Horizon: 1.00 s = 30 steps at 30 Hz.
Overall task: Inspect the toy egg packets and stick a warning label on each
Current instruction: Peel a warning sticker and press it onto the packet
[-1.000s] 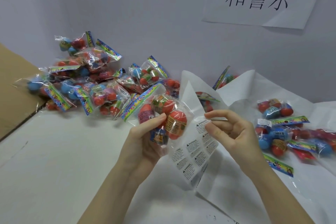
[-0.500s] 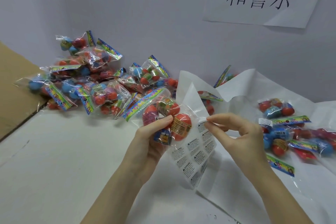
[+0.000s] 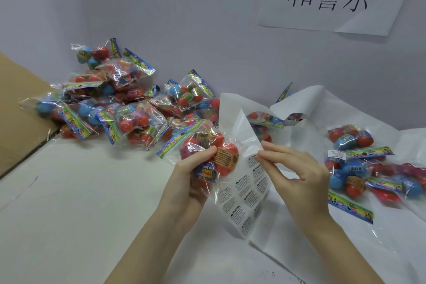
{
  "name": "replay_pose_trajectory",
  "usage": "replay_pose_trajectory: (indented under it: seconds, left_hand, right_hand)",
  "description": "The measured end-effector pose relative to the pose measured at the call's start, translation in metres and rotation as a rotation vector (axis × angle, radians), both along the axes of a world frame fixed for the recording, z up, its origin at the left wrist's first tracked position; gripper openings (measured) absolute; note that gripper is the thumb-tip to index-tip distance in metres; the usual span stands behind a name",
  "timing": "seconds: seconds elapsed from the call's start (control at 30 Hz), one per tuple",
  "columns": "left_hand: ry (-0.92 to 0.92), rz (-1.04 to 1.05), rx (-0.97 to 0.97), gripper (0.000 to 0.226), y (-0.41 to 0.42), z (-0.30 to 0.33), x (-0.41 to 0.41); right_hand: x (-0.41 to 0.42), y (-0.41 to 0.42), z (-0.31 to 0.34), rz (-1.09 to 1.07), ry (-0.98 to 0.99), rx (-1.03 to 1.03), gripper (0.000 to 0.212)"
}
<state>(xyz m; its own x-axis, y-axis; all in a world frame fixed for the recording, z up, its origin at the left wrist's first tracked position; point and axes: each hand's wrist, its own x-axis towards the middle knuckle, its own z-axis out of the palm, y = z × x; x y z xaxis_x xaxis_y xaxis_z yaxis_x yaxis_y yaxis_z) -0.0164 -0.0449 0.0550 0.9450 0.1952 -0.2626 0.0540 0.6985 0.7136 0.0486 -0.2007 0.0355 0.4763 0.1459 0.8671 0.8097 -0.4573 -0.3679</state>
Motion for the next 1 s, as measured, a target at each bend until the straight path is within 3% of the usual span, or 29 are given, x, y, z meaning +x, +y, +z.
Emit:
replay_pose_trajectory:
  seconds: [0.1,0.27,0.47,0.6,0.9,1.0]
  left_hand:
    - [0.0,-0.002,-0.024,0.019,-0.0006,-0.0016,0.0012]
    - [-0.001,-0.011,-0.064,0.039,-0.0004,-0.0005,0.0011]
    - [0.006,0.0,-0.042,0.028,0.0011,-0.0025,0.0015]
    - [0.014,-0.002,-0.029,0.021,0.0012,-0.0037,0.0022]
    - [0.006,-0.013,-0.091,0.022,0.0017,-0.0062,0.0049]
    - [0.005,-0.011,-0.096,0.018,0.0014,-0.0061,0.0048]
  right_hand:
    - [0.0015,0.0008,-0.004,-0.051,-0.015,-0.038,0.005]
    - [-0.0004,0.0048,-0.0065,0.052,0.17,0.01,0.016]
    - [-0.0016,0.005,-0.0027,0.112,0.299,0.12,0.035]
    - [-0.0005,0.0033,-0.0008,0.088,0.164,0.095,0.039]
    - [0.0036,-0.003,-0.0084,-0.037,-0.156,-0.082,0.015]
    - [0.005,-0.0028,-0.0101,-0.053,-0.175,-0.1,0.013]
